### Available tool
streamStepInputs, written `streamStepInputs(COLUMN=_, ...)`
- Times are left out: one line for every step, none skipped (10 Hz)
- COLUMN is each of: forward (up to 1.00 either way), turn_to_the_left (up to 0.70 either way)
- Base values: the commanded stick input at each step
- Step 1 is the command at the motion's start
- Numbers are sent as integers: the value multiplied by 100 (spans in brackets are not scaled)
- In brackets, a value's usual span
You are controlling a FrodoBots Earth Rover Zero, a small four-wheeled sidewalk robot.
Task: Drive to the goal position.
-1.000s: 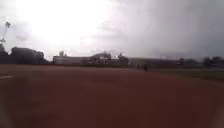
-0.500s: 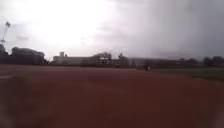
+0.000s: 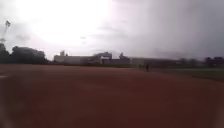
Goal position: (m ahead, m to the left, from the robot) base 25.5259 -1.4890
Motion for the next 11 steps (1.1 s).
streamStepInputs(forward=50, turn_to_the_left=0)
streamStepInputs(forward=50, turn_to_the_left=0)
streamStepInputs(forward=50, turn_to_the_left=0)
streamStepInputs(forward=50, turn_to_the_left=0)
streamStepInputs(forward=50, turn_to_the_left=0)
streamStepInputs(forward=50, turn_to_the_left=0)
streamStepInputs(forward=50, turn_to_the_left=0)
streamStepInputs(forward=50, turn_to_the_left=0)
streamStepInputs(forward=50, turn_to_the_left=0)
streamStepInputs(forward=50, turn_to_the_left=0)
streamStepInputs(forward=50, turn_to_the_left=0)
